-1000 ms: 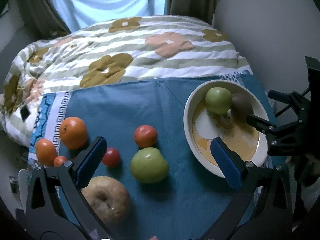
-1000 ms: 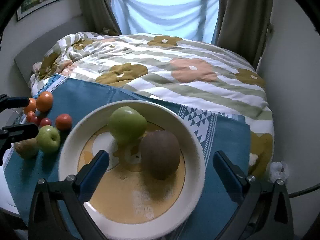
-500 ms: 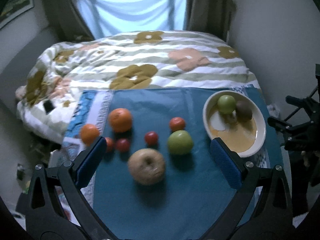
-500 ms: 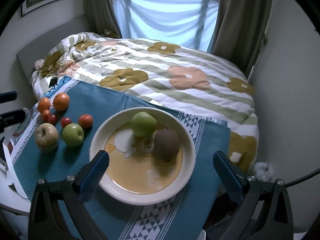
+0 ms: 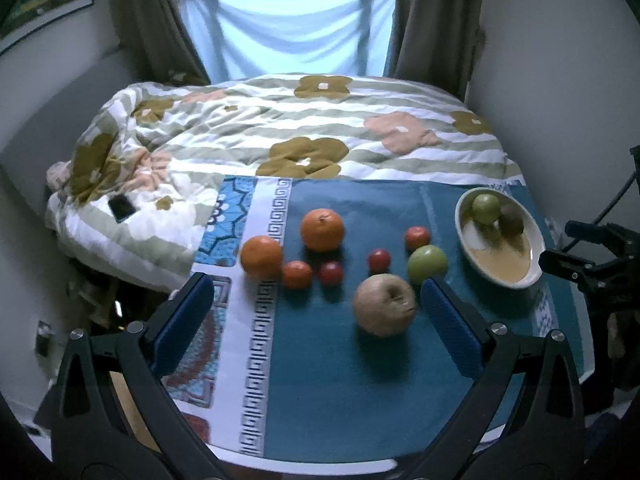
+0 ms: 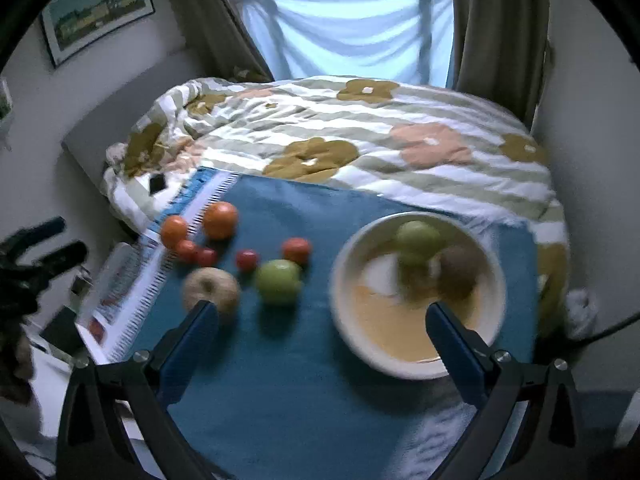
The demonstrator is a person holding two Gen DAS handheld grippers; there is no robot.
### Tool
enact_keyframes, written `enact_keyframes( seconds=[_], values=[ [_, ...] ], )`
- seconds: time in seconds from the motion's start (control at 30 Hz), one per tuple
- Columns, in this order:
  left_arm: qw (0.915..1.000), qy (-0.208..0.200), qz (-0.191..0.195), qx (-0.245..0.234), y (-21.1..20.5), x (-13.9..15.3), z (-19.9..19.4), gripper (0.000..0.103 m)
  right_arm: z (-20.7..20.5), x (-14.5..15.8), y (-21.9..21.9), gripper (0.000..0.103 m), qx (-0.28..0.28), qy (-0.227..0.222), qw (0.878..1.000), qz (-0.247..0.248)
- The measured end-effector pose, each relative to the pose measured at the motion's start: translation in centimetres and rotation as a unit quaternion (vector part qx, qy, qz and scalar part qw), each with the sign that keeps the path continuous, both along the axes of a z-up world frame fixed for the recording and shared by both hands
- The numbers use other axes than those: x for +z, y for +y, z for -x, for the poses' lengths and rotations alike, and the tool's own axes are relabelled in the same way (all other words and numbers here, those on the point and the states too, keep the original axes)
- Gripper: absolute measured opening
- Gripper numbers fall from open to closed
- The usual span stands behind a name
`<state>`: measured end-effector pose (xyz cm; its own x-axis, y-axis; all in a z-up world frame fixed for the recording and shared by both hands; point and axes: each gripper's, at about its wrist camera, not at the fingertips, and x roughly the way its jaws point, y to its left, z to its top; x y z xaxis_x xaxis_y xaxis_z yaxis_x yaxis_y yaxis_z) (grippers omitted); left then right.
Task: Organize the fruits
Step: 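Withdraw both tools from the bowl toward the orange and the pear, then grasp the large brown pear with the right tool while the left tool grasps the large orange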
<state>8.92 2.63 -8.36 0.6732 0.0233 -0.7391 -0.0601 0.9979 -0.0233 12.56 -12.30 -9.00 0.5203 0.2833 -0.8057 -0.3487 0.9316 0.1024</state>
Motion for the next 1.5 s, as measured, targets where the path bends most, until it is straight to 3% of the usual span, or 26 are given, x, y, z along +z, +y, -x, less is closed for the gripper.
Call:
enact_keyframes(
  seconds=[0.27, 0.57, 0.93, 1.23, 1.5],
  values=[
    [0.9987, 0.016, 0.009, -0.047, 6.0, -1.9, -0.8, 0.103, 1.5, -1.8, 6.7, 0.103, -0.036, 0.023, 0.999, -0.01],
    [0.9921, 0.053, 0.001, -0.114, 10.3, -6.3, -4.6, 0.103, 1.4, -5.9, 10.5, 0.103, -0.113, 0.053, 0.992, -0.018],
    [0.9765, 0.095, -0.017, -0.193, 11.9, -12.9, -9.5, 0.103, 0.8, -10.7, 12.6, 0.103, -0.194, 0.073, 0.978, -0.012],
    [0.9628, 0.115, -0.028, -0.243, 10.9, -15.5, -11.9, 0.103, 0.4, -12.1, 12.9, 0.103, -0.224, 0.084, 0.971, -0.005],
    [0.9525, 0.124, -0.041, -0.275, 9.5, -16.6, -13.3, 0.08, 0.0, -12.6, 13.4, 0.103, -0.227, 0.078, 0.971, -0.004]
  ],
)
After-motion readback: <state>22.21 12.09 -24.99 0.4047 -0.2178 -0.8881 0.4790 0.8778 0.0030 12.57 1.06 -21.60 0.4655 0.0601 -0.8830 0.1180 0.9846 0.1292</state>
